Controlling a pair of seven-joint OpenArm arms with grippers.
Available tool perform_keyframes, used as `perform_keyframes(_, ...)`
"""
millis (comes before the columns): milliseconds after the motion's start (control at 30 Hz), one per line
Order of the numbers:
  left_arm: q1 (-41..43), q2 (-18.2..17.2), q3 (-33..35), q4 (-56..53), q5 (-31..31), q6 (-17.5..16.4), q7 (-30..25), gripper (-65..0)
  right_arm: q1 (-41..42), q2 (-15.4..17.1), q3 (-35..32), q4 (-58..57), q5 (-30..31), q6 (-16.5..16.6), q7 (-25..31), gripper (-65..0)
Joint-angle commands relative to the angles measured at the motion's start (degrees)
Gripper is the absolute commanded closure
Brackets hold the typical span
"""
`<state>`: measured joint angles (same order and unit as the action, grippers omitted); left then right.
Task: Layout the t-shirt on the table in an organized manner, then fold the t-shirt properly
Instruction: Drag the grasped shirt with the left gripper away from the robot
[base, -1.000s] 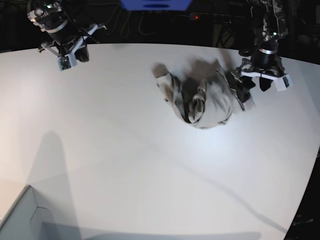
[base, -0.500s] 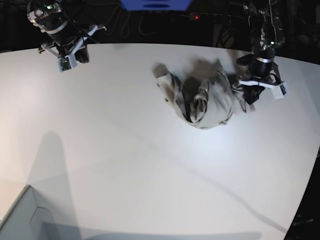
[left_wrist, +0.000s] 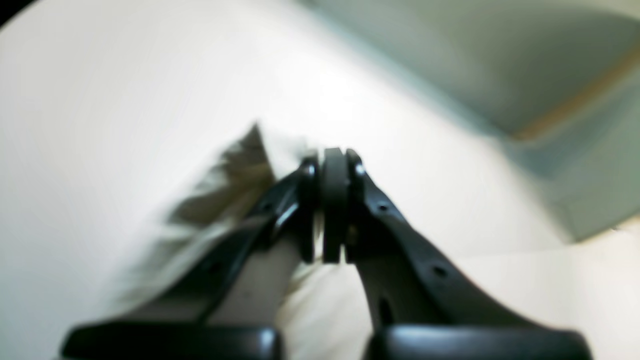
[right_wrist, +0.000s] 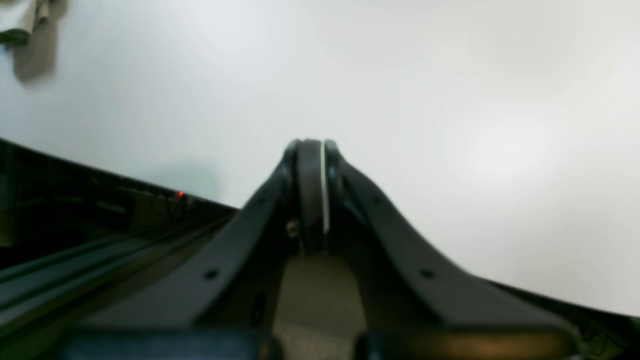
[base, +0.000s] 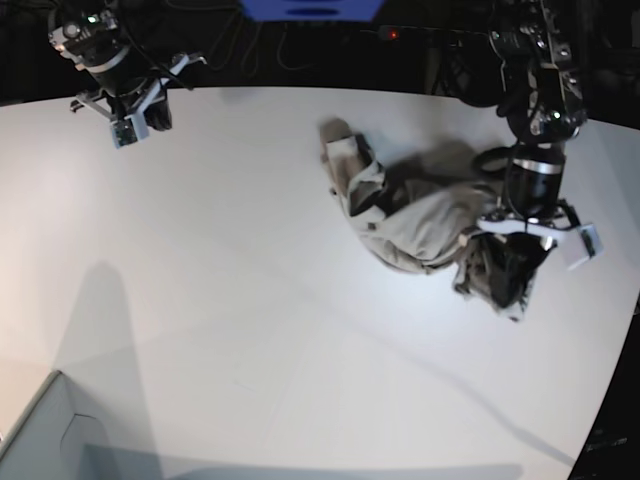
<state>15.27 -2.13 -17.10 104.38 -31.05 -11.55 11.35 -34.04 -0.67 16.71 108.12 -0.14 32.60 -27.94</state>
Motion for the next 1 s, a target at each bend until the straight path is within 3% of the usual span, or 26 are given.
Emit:
perform_keyframes(0, -2.3, -0.29, 0.09, 3.36, -0.56, -0.71, -2.52, -0.3, -0.2, 0.62, 0.13, 1.03, 0.54, 1.38, 1.09, 0.0)
perform_keyframes(200, -11.53, -0.29, 3.17, 6.26, -0.47, 1.84, -1.99, -0.3, 0.68, 1.5, 2.76, 1.03, 0.54, 1.38, 1.09, 0.0)
perform_keyframes(300, -17.51, -0.2, 3.61, 4.77, -0.38, 2.28, 2.4, -0.3, 2.0, 1.5, 5.05, 1.03, 0.54, 1.38, 1.09, 0.0)
perform_keyframes(767, -48.81, 0.77, 3.61, -15.63, -0.38, 2.45, 3.46, -0.3, 4.11, 1.41, 8.21, 1.03, 0.54, 1.38, 1.0, 0.0)
perform_keyframes(967, -52.15, -1.17, 3.61, -19.76, -0.47, 2.19, 3.46, -0.5, 4.11, 1.15, 8.21, 1.03, 0.54, 1.38, 1.0, 0.0)
